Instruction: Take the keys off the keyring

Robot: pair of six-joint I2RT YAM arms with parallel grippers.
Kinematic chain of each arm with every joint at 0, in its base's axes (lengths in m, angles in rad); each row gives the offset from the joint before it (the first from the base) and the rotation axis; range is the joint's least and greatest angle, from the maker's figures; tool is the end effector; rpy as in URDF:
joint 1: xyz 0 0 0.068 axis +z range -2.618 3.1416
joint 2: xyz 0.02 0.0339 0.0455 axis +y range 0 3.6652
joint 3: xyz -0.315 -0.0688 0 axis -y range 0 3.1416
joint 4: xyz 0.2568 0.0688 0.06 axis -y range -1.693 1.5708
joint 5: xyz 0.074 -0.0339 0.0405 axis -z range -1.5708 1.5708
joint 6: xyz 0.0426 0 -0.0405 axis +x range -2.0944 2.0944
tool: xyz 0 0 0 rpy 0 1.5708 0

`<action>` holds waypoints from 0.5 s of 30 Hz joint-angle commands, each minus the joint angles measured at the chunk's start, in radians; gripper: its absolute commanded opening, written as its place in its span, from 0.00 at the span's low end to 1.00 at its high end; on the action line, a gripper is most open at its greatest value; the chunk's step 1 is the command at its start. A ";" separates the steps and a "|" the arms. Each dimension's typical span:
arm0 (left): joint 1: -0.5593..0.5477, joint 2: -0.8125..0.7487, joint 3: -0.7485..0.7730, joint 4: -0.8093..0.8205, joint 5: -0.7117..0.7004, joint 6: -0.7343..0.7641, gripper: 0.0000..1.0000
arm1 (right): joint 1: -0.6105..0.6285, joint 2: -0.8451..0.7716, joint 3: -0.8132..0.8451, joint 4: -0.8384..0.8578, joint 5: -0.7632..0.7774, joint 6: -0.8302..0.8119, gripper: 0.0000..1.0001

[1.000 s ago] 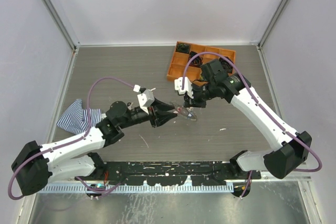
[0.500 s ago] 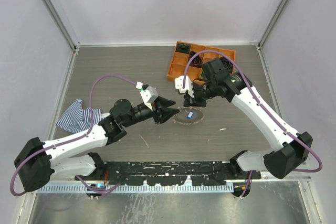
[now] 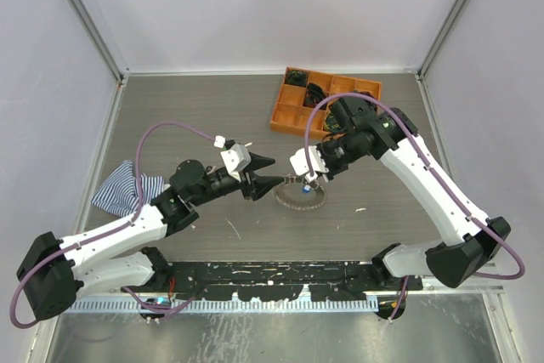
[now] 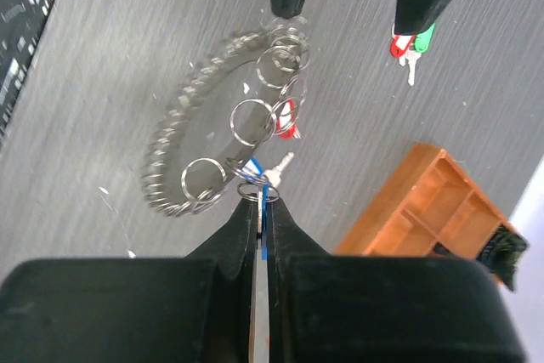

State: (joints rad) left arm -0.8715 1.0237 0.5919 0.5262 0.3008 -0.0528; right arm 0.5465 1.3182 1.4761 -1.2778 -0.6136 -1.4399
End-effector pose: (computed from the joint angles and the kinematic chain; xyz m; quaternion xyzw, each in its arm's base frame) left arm 0.1375 -0.1831 0.3404 0.3665 0.5663 -0.4163 0.6097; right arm 0.1862 0.1420 0.4202 -0.8153 0.4508 0.1734 0.3194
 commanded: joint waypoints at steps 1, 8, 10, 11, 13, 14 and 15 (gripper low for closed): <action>0.019 -0.010 -0.002 0.046 0.063 0.026 0.53 | 0.016 0.023 0.101 -0.078 0.122 -0.239 0.01; 0.067 0.019 -0.002 0.146 0.080 -0.119 0.54 | 0.022 0.054 0.216 -0.140 0.275 -0.415 0.01; 0.103 0.029 0.007 0.180 0.075 -0.232 0.57 | 0.023 0.026 0.193 -0.133 0.316 -0.513 0.01; 0.121 0.034 0.016 0.190 0.076 -0.297 0.58 | 0.025 0.007 0.172 -0.099 0.334 -0.554 0.01; 0.153 0.045 0.034 0.206 0.087 -0.422 0.58 | 0.026 -0.057 0.108 0.008 0.346 -0.610 0.01; 0.163 0.053 0.041 0.211 0.089 -0.477 0.60 | 0.026 -0.093 0.064 0.070 0.347 -0.643 0.01; 0.170 0.058 0.048 0.213 0.075 -0.536 0.61 | 0.026 -0.130 0.014 0.135 0.343 -0.677 0.01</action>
State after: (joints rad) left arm -0.7383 1.0679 0.5896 0.6270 0.3721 -0.3214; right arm 0.5648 1.3273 1.5902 -1.3392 -0.3164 -1.9205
